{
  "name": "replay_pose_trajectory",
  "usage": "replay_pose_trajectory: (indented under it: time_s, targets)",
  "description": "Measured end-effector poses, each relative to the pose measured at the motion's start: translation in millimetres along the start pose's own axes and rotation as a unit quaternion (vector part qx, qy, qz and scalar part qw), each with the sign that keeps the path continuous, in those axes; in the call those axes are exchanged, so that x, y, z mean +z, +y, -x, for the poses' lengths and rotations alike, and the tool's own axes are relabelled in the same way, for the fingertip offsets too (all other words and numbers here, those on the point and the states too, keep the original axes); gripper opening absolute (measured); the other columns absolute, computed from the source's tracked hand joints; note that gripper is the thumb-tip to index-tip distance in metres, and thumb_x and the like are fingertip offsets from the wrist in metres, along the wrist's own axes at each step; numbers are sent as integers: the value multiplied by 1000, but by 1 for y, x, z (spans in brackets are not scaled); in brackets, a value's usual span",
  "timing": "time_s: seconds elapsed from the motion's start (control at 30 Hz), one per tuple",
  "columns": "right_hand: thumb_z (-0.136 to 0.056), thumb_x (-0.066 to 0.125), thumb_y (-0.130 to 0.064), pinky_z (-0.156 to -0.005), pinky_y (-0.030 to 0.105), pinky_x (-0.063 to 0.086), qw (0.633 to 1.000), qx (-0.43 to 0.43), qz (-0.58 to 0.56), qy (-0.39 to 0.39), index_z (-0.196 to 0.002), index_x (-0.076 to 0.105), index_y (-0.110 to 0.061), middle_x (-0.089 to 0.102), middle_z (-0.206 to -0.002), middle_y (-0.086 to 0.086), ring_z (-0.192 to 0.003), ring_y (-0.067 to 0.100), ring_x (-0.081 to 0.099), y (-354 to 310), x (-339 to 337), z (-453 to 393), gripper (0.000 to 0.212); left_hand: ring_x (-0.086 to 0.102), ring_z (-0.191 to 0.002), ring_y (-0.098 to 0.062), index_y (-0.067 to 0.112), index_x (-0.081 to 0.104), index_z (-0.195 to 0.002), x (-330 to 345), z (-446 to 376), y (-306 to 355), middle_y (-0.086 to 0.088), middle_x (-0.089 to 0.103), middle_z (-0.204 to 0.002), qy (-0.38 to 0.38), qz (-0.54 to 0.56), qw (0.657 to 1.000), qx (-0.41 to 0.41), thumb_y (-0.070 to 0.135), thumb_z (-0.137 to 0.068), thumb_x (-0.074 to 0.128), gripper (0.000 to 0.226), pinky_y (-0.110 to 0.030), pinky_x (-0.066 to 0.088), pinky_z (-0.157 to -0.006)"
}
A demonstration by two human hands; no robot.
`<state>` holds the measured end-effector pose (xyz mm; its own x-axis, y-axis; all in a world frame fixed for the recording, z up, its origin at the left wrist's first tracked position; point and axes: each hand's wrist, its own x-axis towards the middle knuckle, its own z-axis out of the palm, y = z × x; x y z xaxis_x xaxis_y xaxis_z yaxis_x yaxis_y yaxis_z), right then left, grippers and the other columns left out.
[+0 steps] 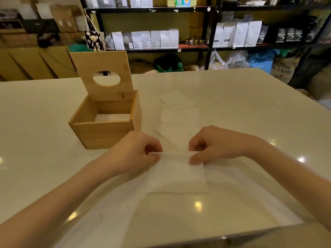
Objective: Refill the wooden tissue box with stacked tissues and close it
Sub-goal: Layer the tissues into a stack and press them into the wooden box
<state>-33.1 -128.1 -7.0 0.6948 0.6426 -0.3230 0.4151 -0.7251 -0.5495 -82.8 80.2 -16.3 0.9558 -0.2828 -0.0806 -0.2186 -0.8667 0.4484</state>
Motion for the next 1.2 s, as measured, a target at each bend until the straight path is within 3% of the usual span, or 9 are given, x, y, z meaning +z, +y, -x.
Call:
replay_pose_trajectory:
  time_s: [0.17, 0.4, 0.5, 0.63, 0.73, 0.8, 0.93, 1.0, 1.2]
  targets:
    - [-72, 73, -36, -57, 22, 40, 997, 18, 65, 21, -76, 66, -15, 56, -64, -7, -57, 6, 49, 1, -2, 1, 23, 57, -83, -7, 24, 66, -96, 1, -2, 4, 9, 61, -91, -17, -89, 996, 15, 28, -85, 58, 14, -27, 52, -77]
    - [-79, 67, -32, -54, 12, 41, 991, 47, 10, 126, -75, 68, -15, 63, -63, -7, -56, 2, 54, 16, -29, -5, 17, 54, -92, -8, 21, 60, -107, -9, -33, 20, 6, 57, -101, 38, -49, 996, 56, 25, -89, 54, 20, -22, 45, -78]
    - [-80, 66, -28, -62, 21, 45, 983, 66, 10, 170, -81, 69, -15, 64, -73, -6, -67, 9, 57, 25, -31, -13, 14, 55, -98, -14, 19, 60, -109, -1, -57, 25, 2, 58, -107, 69, -51, 995, 60, 24, -91, 49, 22, -31, 48, -87]
    - [-79, 63, -33, -73, 33, 49, 971, 102, 31, 215, -86, 66, -19, 60, -77, -10, -74, 12, 57, 31, -23, -21, 16, 50, -107, -19, 14, 56, -117, 17, -84, 19, -2, 53, -117, 131, -50, 988, 64, 17, -93, 44, 26, -29, 43, -89]
    - [-79, 60, -39, -75, 34, 48, 962, 122, 54, 236, -94, 63, -20, 61, -86, -7, -83, 16, 58, 30, -16, -22, 24, 42, -118, -24, 8, 50, -124, 27, -98, 14, -8, 48, -128, 157, -130, 977, 57, 7, -94, 38, 32, -34, 42, -93]
    - [-79, 58, -40, -76, 34, 46, 959, 123, 81, 241, -98, 62, -20, 60, -94, -5, -89, 18, 57, 30, -12, -23, 28, 45, -117, -29, 5, 53, -120, 31, -103, 10, -11, 52, -126, 170, -185, 966, 60, 3, -91, 42, 31, -38, 42, -87]
    - [-82, 52, -41, -75, 33, 44, 954, 108, 134, 244, -103, 60, -19, 57, -102, -2, -93, 22, 57, 30, -6, -23, 31, 67, -80, -28, 8, 68, -83, 34, -108, -2, -7, 71, -84, 182, -231, 951, 99, -1, -64, 74, 22, -35, 52, -54]
    - [-84, 50, -37, -73, 32, 42, 955, 102, 134, 246, -103, 60, -18, 57, -102, -2, -94, 22, 56, 30, -4, -24, 28, 67, -75, -26, 10, 69, -79, 35, -110, -3, -4, 71, -78, 175, -238, 951, 96, 1, -62, 76, 21, -32, 51, -51]
    - [-81, 55, -23, -72, 29, 45, 962, 110, 23, 250, -90, 63, -19, 56, -83, -9, -84, 15, 55, 32, -4, -27, 13, 45, -103, -29, 8, 57, -117, 35, -114, 0, -12, 55, -105, 176, -195, 962, 76, 7, -91, 42, 30, -34, 40, -73]
